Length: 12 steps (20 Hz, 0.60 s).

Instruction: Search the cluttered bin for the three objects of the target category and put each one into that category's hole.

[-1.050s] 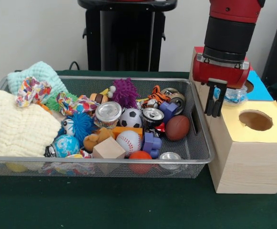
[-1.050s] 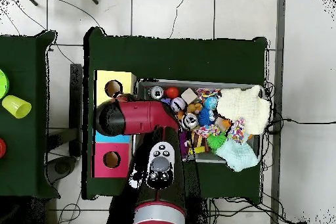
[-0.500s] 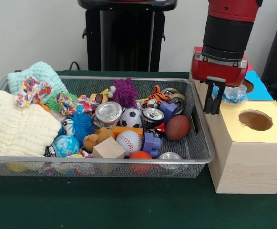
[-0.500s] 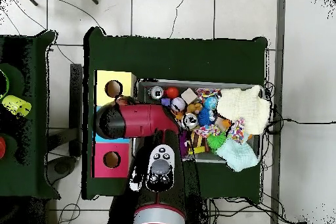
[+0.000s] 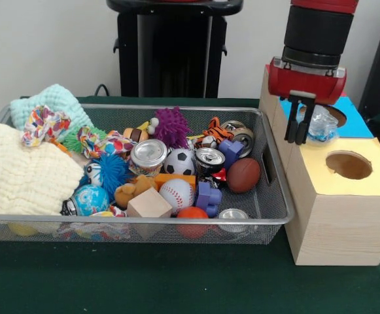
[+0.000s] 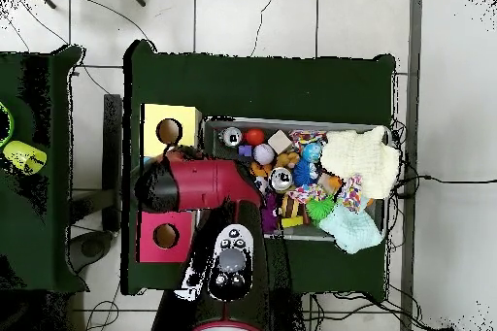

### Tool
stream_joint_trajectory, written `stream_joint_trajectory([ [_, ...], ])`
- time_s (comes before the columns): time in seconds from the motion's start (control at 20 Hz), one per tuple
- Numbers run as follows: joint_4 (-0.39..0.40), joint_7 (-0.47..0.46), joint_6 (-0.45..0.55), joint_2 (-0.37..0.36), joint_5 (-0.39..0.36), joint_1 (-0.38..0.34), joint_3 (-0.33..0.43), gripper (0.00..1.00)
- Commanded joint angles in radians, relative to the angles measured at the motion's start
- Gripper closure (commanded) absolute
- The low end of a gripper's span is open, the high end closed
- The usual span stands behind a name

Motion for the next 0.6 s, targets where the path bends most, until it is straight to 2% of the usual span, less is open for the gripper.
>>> stream_joint_trajectory([
  [0.05, 0.075, 0.083, 0.089, -0.03, -0.01, 0.033, 0.045, 1.0],
  [0.6, 0.062, 0.097, 0.069, 0.0, 0.0, 0.047, 0.043, 1.0],
])
